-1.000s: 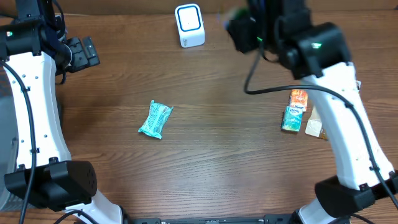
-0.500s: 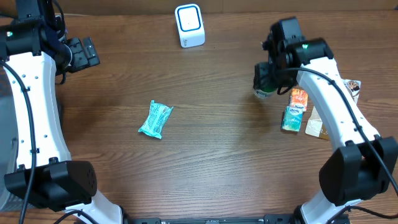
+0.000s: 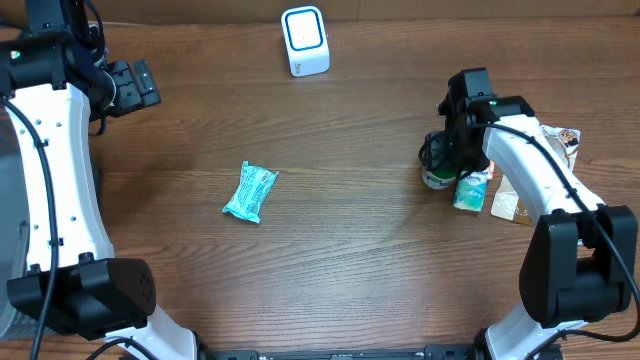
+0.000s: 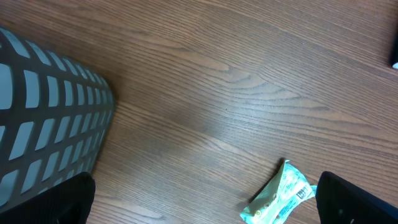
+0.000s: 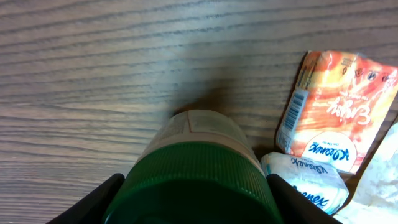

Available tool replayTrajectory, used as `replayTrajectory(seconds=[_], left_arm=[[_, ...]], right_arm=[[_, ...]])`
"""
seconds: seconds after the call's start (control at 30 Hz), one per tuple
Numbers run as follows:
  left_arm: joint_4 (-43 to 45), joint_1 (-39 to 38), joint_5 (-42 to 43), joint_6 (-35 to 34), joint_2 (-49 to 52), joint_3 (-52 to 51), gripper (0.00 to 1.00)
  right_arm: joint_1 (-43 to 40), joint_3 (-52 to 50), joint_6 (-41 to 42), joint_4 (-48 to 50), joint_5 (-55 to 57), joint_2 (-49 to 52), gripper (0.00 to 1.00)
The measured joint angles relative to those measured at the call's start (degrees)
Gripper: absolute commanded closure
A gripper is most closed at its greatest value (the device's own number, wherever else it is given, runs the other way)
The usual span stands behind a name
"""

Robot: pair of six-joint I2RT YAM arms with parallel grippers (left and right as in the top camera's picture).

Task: Scan the item barcode
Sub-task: 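Carry the jar right and set it beside the orange box, then move the right gripper left to the light-green tissue pack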

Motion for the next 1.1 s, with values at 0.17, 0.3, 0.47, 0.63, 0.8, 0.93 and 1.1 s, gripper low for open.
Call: replayTrajectory(seconds=[0.17,0.3,0.47,0.63,0.8,0.93,1.1], left_arm=[[0.00,0.00,0.00,0.00,0.00,0.00,0.00],[0.00,0.00,0.00,0.00,0.00,0.00,0.00],[0.00,0.00,0.00,0.00,0.00,0.00,0.00],[0.00,0.00,0.00,0.00,0.00,0.00,0.01],[0.00,0.00,0.00,0.00,0.00,0.00,0.00],[-0.02,0.00,0.00,0.00,0.00,0.00,0.00],[0.00,0.00,0.00,0.00,0.00,0.00,0.00]], right_arm=[[-0.02,-0.02,-0.02,-0.35,0.59,0.00,0.49],[-0.04,-0.02,0.11,-0.31,0.83,0.00,0.49],[-0.04,-0.02,2.45,-0.31,0.87,0.00,0.48],[-0.04,-0.02,3.91,-0.31,0.87,0.00,0.48],[-0.04,-0.02,6.95,-0.35,0.90,0.00,0.47],[-0.02,-0.02,9.92,-0.33,0.87,0.00,0.45],[-0.04,-0.02,12.02,-0.33,0.87,0.00,0.44]])
